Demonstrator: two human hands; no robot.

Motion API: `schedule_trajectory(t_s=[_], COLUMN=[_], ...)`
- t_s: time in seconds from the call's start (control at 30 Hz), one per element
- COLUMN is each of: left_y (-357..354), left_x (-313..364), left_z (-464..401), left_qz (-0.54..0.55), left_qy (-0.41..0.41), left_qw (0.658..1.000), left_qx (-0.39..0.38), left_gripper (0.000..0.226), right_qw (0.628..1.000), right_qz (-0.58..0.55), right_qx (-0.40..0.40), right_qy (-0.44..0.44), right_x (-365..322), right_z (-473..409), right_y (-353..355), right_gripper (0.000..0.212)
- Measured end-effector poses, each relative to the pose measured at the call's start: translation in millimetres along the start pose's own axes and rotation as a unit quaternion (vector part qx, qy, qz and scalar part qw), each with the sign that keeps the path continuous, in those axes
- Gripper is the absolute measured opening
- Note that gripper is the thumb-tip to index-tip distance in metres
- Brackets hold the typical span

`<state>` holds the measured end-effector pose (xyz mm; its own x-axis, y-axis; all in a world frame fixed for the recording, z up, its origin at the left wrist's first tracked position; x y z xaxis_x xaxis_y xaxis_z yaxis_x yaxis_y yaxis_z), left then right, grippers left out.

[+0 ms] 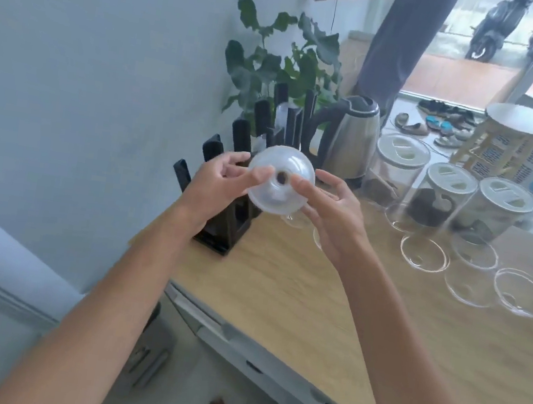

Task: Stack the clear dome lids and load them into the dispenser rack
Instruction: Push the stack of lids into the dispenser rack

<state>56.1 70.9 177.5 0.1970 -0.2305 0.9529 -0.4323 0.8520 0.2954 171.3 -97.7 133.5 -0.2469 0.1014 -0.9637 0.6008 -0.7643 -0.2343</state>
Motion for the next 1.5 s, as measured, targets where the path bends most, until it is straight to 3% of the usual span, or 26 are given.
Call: schedule_trajectory(t_s=[0.23, 0.37, 0.53, 0.67, 0.83, 0.93, 1.0, 1.1, 1.23, 1.33, 1.5], left_y=[82.4, 117.8, 143.2, 143.4, 136.1, 125.6, 118.9, 110.4, 104.9, 102.8, 100.6], left_x=[4.3, -4.6, -35.9, -57.2, -94.7, -131.0, -156.7, -181.7, -199.9, -204.5, -209.5], left_z=[-34.1, -68.1, -112.1, -133.7, -159.3, -170.0, -176.6, -178.4, -178.4, -178.6, -176.6], left_qz=[-0.052, -0.075, -0.106, -0.115, -0.093, -0.072, -0.050, -0.032, -0.006, 0.009, 0.032], left_qy=[0.005, 0.035, 0.074, 0.096, 0.133, 0.172, 0.201, 0.230, 0.240, 0.244, 0.258], left_qw=[0.999, 0.995, 0.978, 0.961, 0.942, 0.928, 0.919, 0.908, 0.910, 0.917, 0.911], left_qx=[0.009, -0.051, -0.163, -0.234, -0.293, -0.322, -0.335, -0.350, -0.338, -0.315, -0.319], left_gripper=[0.105, 0.104, 0.082, 0.073, 0.049, 0.067, 0.084, 0.089, 0.094, 0.111, 0.108], right_qw=[0.998, 0.994, 0.983, 0.977, 0.967, 0.961, 0.961, 0.957, 0.954, 0.958, 0.961], right_qz=[0.049, 0.086, 0.136, 0.131, 0.118, 0.102, 0.077, 0.040, 0.019, 0.008, 0.004], right_qx=[-0.004, -0.012, 0.034, 0.069, 0.104, 0.130, 0.132, 0.132, 0.139, 0.139, 0.130], right_qy=[-0.030, -0.066, -0.121, -0.154, -0.198, -0.222, -0.230, -0.254, -0.263, -0.251, -0.243], right_x=[-13.1, -8.2, 9.2, 29.0, 59.5, 80.3, 92.0, 114.9, 142.4, 148.2, 152.4], right_z=[-45.3, -71.3, -97.2, -102.7, -108.0, -110.5, -111.5, -113.6, -120.2, -121.2, -123.0], right_y=[-65.0, -95.9, -115.3, -120.6, -123.4, -117.0, -113.8, -108.9, -103.3, -96.2, -93.9], right_gripper=[0.098, 0.071, 0.076, 0.062, 0.061, 0.070, 0.059, 0.047, 0.081, 0.085, 0.097])
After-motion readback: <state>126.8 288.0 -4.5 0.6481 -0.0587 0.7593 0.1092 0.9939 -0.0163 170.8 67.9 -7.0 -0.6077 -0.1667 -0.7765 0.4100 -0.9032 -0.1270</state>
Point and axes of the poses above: each hand's wrist, its own z-axis away from the middle knuckle, its own y-axis out of the back of the hand, x = y × z, the point moved 6 cm from there along -z, towards the middle knuckle, and after that the axes turned 6 degrees about -x, right-handed, at the moved point
